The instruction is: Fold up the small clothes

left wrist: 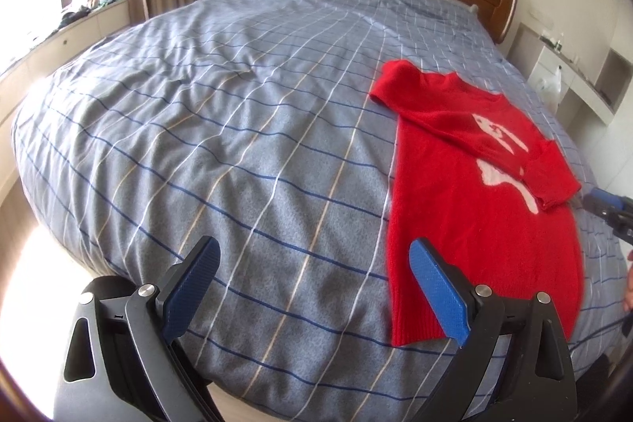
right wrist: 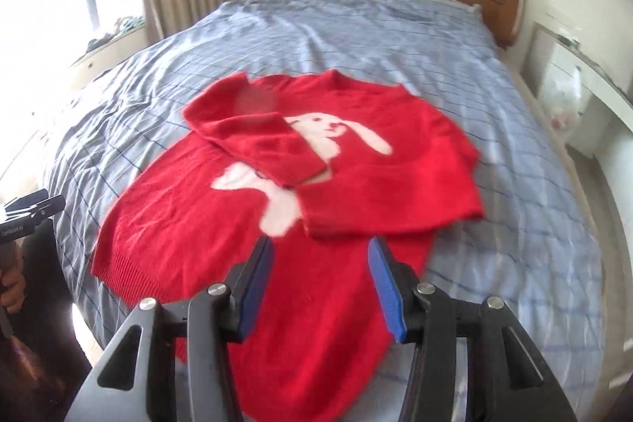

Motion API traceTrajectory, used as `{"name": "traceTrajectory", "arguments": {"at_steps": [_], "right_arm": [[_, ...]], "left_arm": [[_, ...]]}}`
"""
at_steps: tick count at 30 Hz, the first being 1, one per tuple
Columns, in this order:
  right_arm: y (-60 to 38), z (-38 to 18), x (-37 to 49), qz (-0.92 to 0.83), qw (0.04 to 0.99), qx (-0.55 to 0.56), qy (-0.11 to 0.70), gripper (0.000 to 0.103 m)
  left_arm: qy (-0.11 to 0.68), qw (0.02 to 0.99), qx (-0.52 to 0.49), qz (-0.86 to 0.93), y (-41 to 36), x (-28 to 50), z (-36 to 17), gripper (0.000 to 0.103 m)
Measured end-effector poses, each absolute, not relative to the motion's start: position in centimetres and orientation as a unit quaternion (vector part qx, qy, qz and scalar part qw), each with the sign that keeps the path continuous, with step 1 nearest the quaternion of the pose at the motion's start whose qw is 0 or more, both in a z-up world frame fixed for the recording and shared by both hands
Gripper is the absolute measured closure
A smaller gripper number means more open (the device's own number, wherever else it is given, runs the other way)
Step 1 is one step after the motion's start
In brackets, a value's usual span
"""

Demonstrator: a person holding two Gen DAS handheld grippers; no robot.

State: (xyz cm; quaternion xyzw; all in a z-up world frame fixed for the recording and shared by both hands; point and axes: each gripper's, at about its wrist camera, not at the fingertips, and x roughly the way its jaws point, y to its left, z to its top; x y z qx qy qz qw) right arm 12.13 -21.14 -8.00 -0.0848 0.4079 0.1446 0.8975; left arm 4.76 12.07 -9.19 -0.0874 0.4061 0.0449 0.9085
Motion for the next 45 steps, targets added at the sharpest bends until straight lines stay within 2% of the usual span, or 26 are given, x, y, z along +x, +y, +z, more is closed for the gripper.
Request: {"name": "traceTrajectory", "arguments": {"at_steps": [5, 7, 11, 15, 20, 25, 38, 39, 41, 42, 43, 45], "right_arm": [[-17.9, -14.8, 19.5, 0.155, 0.862, -0.112, 0.47, 0.055], [-19.3, -16.2, 20.6, 0.134, 0.86, -0.088, 0.485, 0.097], [-28.5, -11.3, 18.9, 0.06, 0.901, 0.046, 0.427, 0.097], [-41.1, -7.0, 15.6, -0.058, 0.919, 0.113, 0.374, 0.097], [-53.8, -6.7, 10.4, -0.185, 0.892, 0.192, 0.365, 0.097], [-57.4, -10.1, 8.7, -0.189, 0.869, 0.242, 0.389, 0.097], [-60.9, -15.6, 6.8, -0.254, 0.833, 0.267, 0.413, 0.096], [-61.1, -15.6, 6.5, -0.25, 0.832, 0.277, 0.409, 0.095], [-61.2, -15.4, 5.9, -0.245, 0.837, 0.288, 0.395, 0.083], [-61.1, -15.0, 5.4, -0.252, 0.839, 0.282, 0.39, 0.073], [-60.9, -14.5, 4.8, -0.261, 0.842, 0.273, 0.385, 0.069], [-60.1, -13.0, 3.2, -0.281, 0.851, 0.249, 0.368, 0.068]], "left_arm": [[0.396, 0.913, -0.08, 0.055, 12.7, 4.6, -8.3, 0.006], [0.399, 0.912, -0.078, 0.064, 13.3, 4.7, -8.4, 0.006], [0.402, 0.908, -0.091, 0.077, 14.4, 4.7, -8.9, 0.006], [0.41, 0.904, -0.101, 0.066, 14.1, 5.0, -9.2, 0.006], [0.412, 0.905, -0.095, 0.047, 12.3, 4.7, -9.2, 0.006], [0.419, 0.905, -0.064, 0.03, 10.1, 4.9, -8.8, 0.006], [0.41, 0.91, -0.042, 0.046, 11.0, 5.0, -8.1, 0.006], [0.409, 0.911, -0.037, 0.045, 10.9, 4.9, -8.0, 0.006], [0.401, 0.915, -0.018, 0.041, 10.9, 5.1, -7.5, 0.006], [0.395, 0.918, -0.004, 0.039, 10.7, 5.3, -7.0, 0.006], [0.387, 0.921, 0.012, 0.036, 10.6, 5.7, -6.5, 0.006], [0.367, 0.929, 0.032, 0.027, 10.0, 6.9, -4.8, 0.006]]}}
